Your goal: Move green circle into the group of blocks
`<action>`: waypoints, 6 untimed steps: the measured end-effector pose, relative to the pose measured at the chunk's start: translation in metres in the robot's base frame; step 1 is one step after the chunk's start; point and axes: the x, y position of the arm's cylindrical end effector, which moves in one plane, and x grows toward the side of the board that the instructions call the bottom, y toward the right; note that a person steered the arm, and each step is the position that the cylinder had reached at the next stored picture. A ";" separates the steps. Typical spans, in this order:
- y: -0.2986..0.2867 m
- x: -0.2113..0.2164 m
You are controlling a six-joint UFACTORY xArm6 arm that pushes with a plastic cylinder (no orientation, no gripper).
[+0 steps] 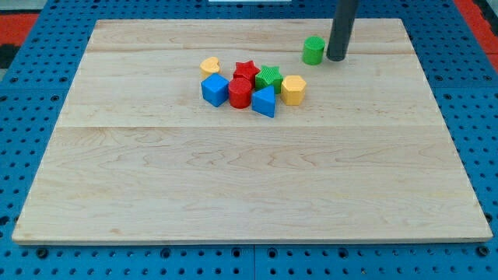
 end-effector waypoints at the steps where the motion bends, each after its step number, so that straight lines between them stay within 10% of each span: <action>1: 0.021 -0.012; 6: -0.069 -0.016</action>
